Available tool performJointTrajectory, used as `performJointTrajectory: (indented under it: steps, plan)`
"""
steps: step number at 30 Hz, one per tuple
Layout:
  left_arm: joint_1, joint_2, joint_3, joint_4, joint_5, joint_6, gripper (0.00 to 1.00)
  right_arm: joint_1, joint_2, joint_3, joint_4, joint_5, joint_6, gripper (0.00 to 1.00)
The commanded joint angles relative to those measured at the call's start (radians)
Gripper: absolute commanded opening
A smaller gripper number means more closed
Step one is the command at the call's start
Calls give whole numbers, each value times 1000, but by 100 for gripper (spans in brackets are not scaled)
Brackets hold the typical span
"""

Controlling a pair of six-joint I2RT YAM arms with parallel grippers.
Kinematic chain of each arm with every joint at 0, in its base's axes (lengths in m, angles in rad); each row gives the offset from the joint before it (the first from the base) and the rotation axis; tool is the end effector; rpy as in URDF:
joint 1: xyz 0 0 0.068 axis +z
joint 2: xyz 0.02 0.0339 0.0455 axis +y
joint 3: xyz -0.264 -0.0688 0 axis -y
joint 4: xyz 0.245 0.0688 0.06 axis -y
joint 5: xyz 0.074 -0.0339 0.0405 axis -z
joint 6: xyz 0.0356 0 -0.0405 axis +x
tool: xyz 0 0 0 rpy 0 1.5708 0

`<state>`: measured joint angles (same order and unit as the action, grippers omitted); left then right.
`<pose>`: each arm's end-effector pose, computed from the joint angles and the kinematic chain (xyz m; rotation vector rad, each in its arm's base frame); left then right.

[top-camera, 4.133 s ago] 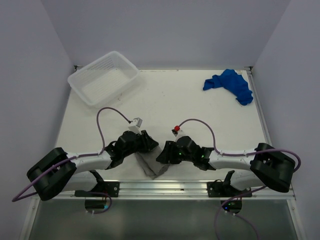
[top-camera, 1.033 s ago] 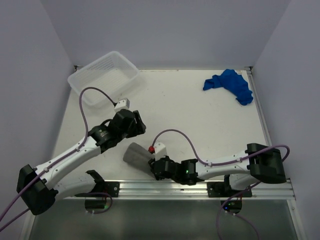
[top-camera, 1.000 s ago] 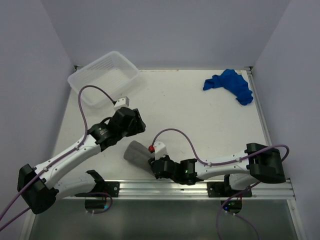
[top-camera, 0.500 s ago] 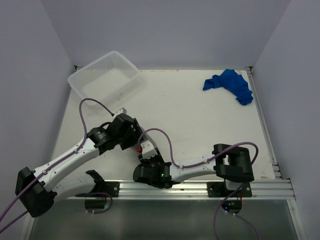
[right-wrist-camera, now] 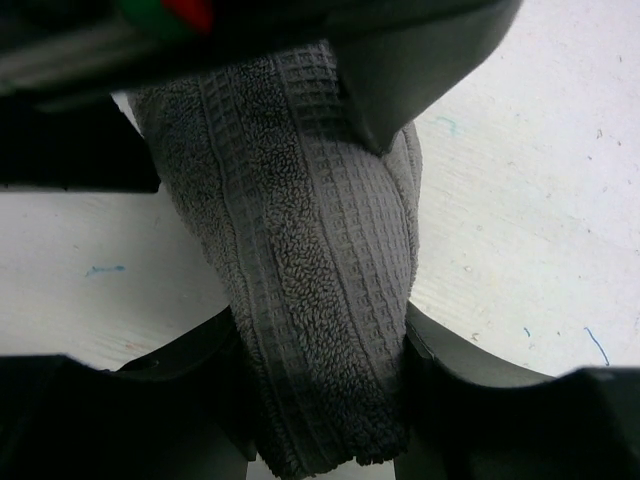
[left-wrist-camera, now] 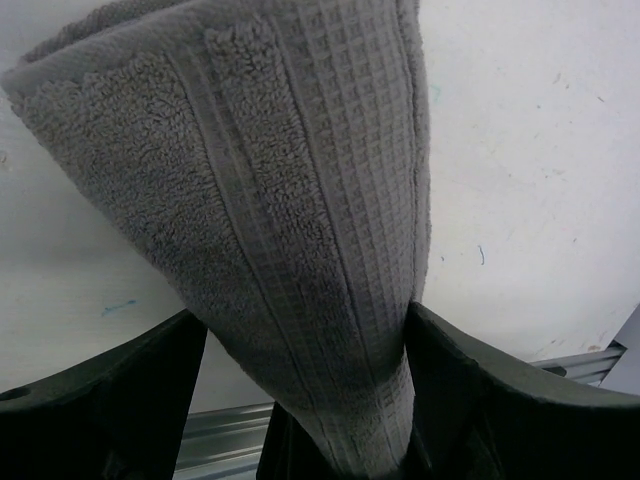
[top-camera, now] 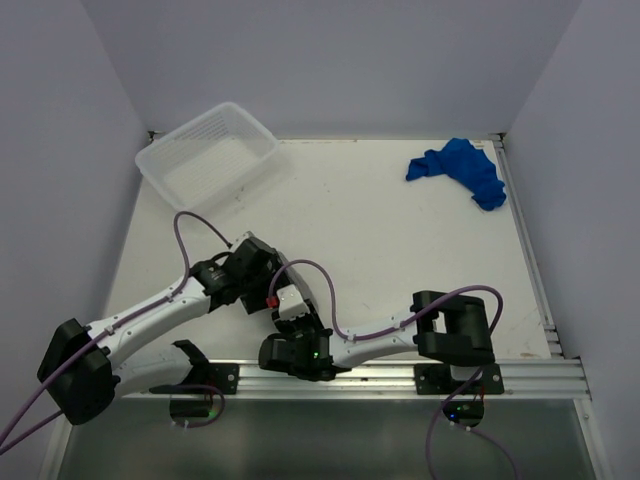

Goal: Roll the towels
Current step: Roll the towel

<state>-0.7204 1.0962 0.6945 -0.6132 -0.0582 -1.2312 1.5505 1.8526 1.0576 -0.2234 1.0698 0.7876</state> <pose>0.1563 -0.1344 0.2147 -0.7092 2.6268 -0.5985 0.0384 0.3549 0.1567 -0.4252 1.9466 0.0573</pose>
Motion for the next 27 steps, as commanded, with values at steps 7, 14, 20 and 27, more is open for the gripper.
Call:
performJointTrajectory:
  steps: [7,14,20,27]
  plan:
    - [1,89,-59,122,18,-30,75,8,5,18,59,88,58,25]
    - [1,117,-85,138,21,-28,68,8,-4,5,73,85,64,27]
    - [1,113,-127,162,12,-22,50,8,-44,-31,119,73,68,39]
    - [-5,102,-145,145,3,-8,15,8,-121,-82,160,64,45,54]
